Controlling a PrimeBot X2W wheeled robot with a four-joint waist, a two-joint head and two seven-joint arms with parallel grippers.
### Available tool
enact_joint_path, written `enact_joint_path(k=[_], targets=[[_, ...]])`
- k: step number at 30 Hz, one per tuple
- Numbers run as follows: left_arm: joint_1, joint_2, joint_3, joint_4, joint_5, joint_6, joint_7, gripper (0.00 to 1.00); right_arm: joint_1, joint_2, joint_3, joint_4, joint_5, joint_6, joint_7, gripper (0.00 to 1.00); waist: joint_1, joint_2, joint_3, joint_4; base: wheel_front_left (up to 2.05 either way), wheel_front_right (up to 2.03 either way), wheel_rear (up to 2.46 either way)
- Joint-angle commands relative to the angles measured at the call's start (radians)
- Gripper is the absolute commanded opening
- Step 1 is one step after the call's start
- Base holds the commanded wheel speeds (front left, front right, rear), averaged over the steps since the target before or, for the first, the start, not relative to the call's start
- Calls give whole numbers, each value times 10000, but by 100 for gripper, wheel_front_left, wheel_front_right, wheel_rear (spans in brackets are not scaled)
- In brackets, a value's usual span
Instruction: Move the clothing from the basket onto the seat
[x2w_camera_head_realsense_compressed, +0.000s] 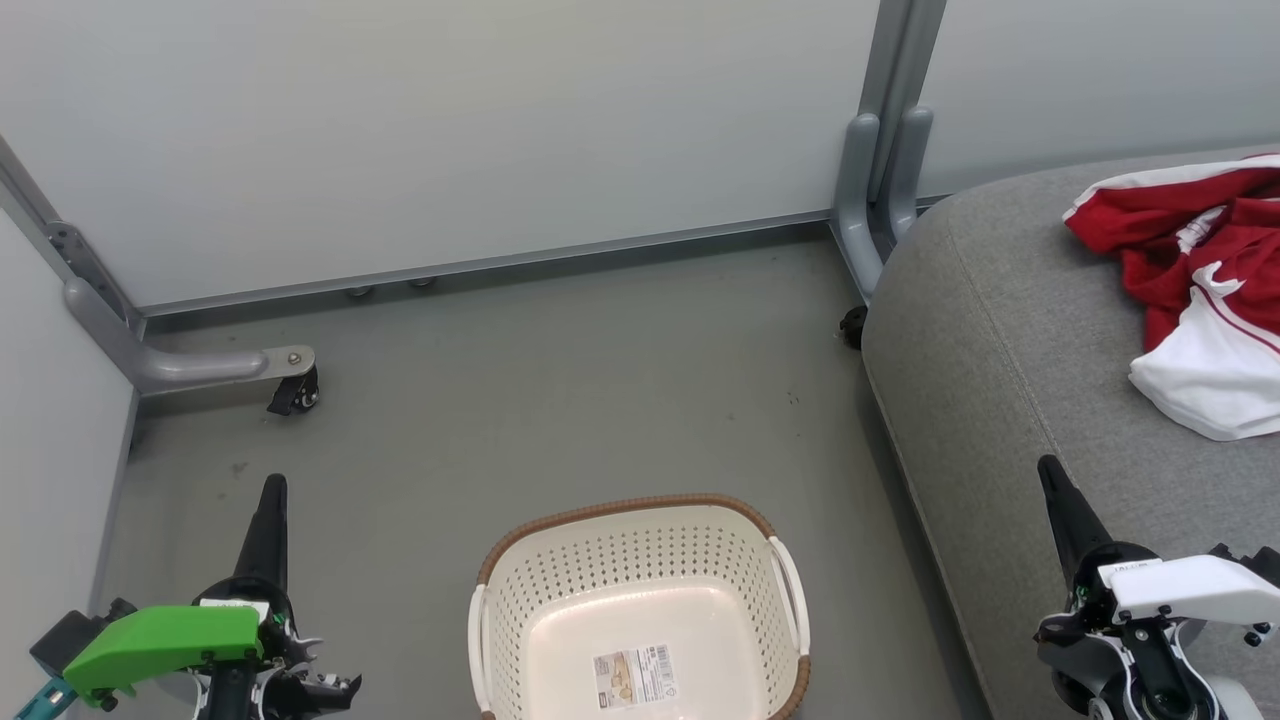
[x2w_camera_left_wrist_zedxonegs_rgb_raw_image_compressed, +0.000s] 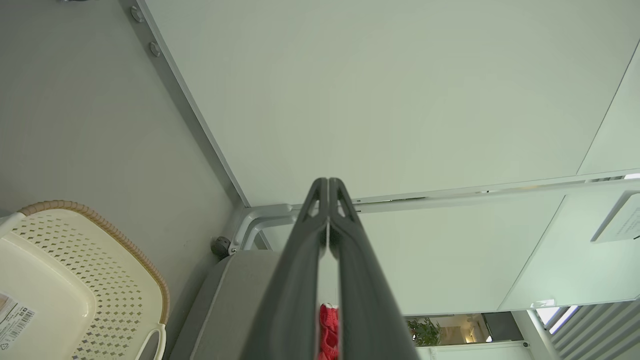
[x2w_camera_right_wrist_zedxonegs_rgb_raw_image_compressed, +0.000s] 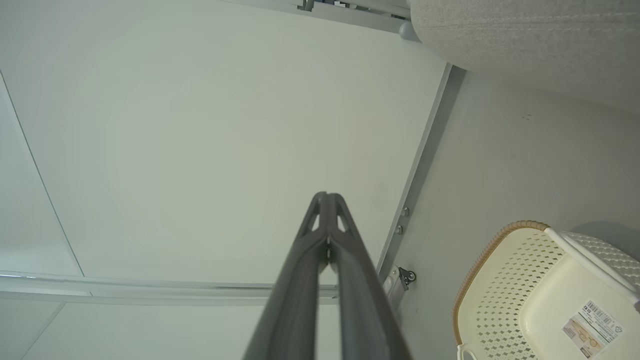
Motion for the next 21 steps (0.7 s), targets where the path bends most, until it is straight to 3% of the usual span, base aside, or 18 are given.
enact_joint_path(k=[1, 21], targets=[[-256, 72, 64, 11, -185, -65, 41, 0, -170, -35, -47, 17, 208, -5, 76, 0, 0, 57, 7, -5, 0, 0, 0], [-426, 29, 216, 163, -1125, -101, 339, 0, -315, 3, -186, 162, 1124, -5, 353, 0, 0, 65, 75, -57, 0, 0, 0]])
